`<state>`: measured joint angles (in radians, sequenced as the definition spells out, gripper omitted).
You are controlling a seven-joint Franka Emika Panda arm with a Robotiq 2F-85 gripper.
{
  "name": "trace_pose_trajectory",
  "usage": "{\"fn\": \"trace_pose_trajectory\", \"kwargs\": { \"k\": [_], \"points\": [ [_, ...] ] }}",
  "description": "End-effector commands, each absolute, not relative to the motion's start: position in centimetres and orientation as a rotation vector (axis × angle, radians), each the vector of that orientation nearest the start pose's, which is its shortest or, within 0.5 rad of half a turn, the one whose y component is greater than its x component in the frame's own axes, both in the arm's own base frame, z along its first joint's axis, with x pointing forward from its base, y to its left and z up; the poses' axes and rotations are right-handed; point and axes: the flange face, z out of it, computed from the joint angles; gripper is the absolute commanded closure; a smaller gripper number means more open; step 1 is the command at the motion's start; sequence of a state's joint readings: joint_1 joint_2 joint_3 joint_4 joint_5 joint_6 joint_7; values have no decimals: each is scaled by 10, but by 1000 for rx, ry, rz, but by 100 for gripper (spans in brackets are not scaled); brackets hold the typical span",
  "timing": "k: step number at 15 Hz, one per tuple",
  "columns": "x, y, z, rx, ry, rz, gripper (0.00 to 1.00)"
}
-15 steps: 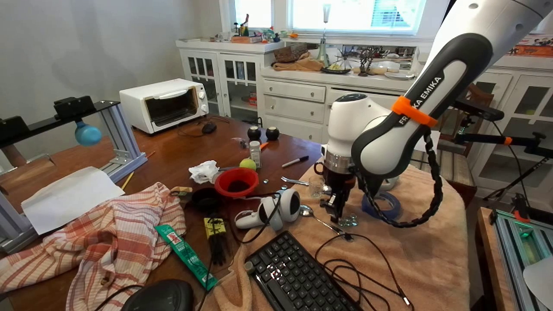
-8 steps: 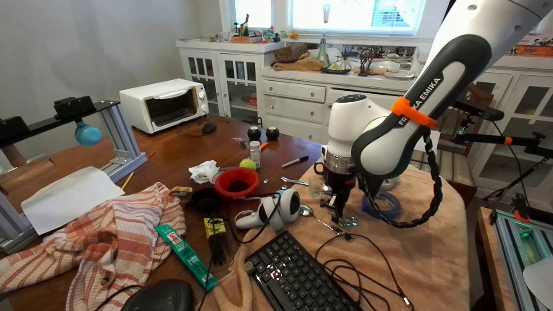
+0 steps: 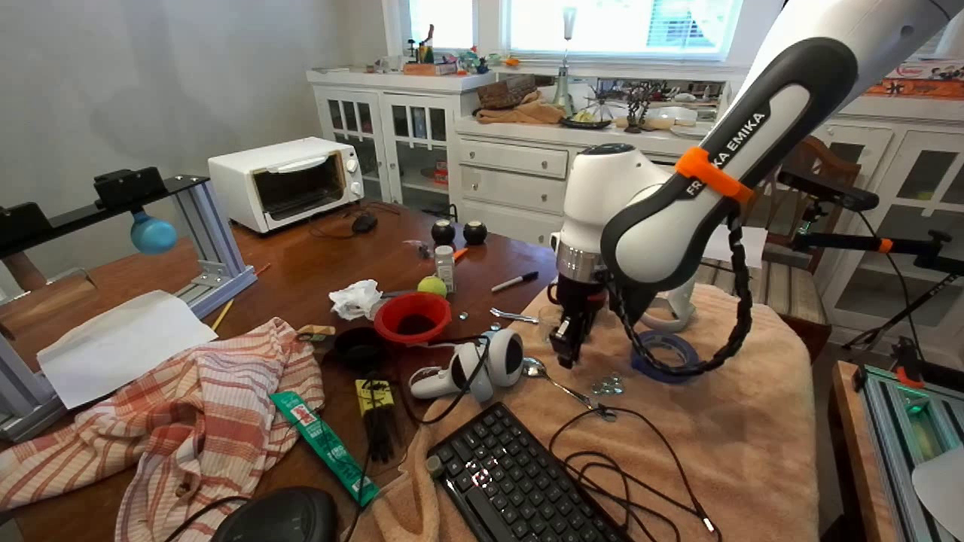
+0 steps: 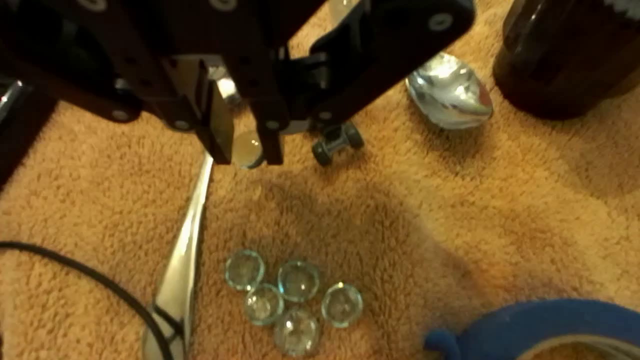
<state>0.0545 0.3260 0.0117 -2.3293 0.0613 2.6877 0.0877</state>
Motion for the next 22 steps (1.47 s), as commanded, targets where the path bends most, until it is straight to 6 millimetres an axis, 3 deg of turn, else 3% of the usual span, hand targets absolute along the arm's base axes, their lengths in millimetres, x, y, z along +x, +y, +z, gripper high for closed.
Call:
{"fn": "trace_pose_trajectory", "kwargs": {
  "k": [1,6,12,22],
  "points": [
    [538,26,228,-3081,228,-102,95],
    [560,6,253,-3078,397,-202,95],
    [566,-4,258,-3069,482,-226,95],
    [546,10,254,-3103,283,-68,95]
  ]
}}
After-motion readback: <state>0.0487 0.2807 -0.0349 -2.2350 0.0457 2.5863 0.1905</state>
